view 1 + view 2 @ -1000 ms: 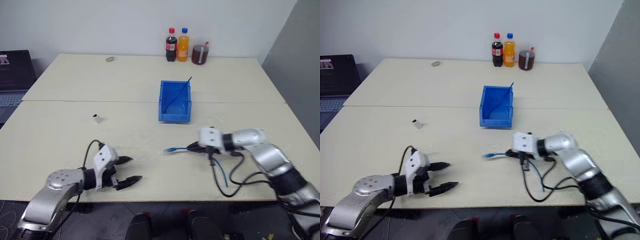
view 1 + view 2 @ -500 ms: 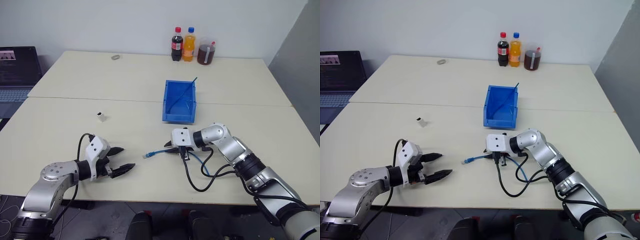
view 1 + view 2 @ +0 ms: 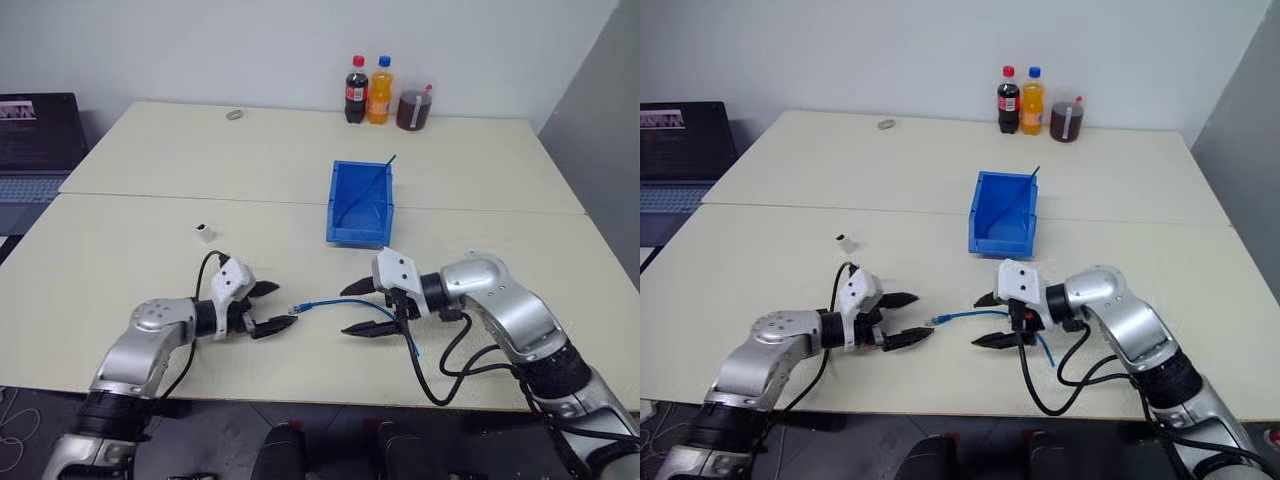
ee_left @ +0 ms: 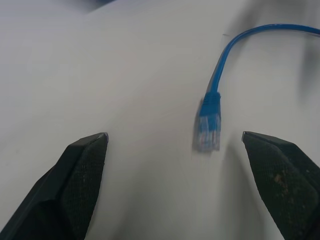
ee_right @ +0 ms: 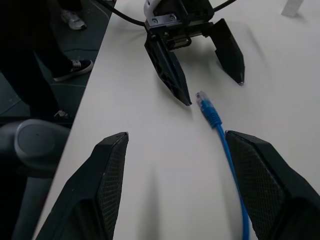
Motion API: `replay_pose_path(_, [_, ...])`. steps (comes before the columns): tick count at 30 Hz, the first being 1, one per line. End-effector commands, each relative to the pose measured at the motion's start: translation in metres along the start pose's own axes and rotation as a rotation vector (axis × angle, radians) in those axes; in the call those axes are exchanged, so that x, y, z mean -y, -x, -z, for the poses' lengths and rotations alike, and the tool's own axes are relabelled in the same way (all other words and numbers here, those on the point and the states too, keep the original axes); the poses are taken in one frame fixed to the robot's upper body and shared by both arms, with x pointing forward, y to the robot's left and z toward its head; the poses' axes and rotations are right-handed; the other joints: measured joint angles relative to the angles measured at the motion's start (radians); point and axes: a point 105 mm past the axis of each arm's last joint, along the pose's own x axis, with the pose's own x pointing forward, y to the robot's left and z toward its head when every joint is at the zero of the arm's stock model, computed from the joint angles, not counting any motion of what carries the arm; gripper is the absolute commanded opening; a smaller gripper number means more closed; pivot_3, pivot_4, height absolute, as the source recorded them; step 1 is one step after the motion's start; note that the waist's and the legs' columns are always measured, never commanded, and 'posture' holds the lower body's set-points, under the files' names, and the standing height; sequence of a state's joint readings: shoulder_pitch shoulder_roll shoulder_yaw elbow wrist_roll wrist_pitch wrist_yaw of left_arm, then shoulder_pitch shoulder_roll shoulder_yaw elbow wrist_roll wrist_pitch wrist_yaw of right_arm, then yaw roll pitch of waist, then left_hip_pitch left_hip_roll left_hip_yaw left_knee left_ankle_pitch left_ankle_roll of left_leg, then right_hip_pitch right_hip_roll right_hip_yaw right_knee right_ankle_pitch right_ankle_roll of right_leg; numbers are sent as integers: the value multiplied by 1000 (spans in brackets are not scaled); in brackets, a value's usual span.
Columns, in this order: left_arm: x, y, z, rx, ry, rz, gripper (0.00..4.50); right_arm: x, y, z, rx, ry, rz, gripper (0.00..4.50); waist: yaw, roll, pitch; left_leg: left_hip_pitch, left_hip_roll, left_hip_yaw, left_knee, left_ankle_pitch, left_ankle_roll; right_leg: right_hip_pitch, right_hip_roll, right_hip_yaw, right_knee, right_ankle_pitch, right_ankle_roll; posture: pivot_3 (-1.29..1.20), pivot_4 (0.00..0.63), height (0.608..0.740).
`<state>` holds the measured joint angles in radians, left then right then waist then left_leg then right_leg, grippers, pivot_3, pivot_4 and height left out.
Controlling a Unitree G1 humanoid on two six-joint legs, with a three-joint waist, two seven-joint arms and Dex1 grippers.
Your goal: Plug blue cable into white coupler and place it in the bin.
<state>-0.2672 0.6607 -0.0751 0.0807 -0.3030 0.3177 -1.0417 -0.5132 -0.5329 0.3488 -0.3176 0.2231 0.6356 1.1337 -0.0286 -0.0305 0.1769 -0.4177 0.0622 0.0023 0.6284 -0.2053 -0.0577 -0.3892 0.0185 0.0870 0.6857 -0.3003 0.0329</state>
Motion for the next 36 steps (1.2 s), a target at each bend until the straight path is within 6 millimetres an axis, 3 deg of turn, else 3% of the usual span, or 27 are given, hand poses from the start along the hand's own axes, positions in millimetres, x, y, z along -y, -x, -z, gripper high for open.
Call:
replay_pose_path(1, [8, -12, 8, -47, -43, 62, 4500, -5, 6, -11, 31, -6, 54, 3273, -1, 0, 0, 0, 0, 0, 0, 0, 0, 0, 0, 0, 0, 0, 0, 0, 150, 740])
replay_pose_path(4, [11, -16, 14, -80, -68, 91, 4500, -6, 8, -13, 38, -19, 89, 3273, -1, 0, 0, 1, 0, 0, 0, 0, 0, 0, 0, 1, 2, -1, 1, 0, 150, 740])
replay_pose_path(7, [15, -17, 20, -115, -94, 121, 4070, -4, 9, -15, 40, -17, 122, 3297, 0, 0, -1, 1, -1, 0, 1, 0, 0, 0, 0, 1, 2, -2, 4, 0, 150, 740])
replay_pose_path(18, [26, -15, 37, -180, -119, 169, 1760, 3, 15, -19, 47, -11, 197, 3297, -1, 0, -2, 1, 0, 1, 1, 0, 0, 0, 0, 1, 2, -3, 4, 0, 150, 740])
replay_pose_path(24, [25, -14, 35, -155, -134, 133, 488, 5, 21, -21, 80, -31, 231, 3297, -1, 0, -3, 1, 0, 1, 1, 0, 0, 0, 0, 1, 2, -3, 5, 0, 150, 740])
replay_pose_path(26, [23, -14, 30, -116, -140, 97, 268, 4, 23, -20, 93, -43, 245, 3297, -2, 0, -3, 1, 0, 1, 1, 0, 0, 0, 0, 2, 2, -3, 5, 0, 150, 740])
replay_pose_path(31, [11, -14, 2, 20, -200, -27, 268, -8, 27, -12, 116, -108, 264, 3297, 1, 0, -4, 1, 0, 0, 1, 0, 0, 0, 0, 1, 2, -3, 5, 0, 150, 740])
replay_pose_path(36, [-1, -11, -47, 226, -240, -147, 268, -22, 25, -13, 222, -259, 257, 3297, -1, -1, -3, 0, 0, 0, 1, 0, 0, 0, 0, 1, 2, -2, 6, 0, 150, 740])
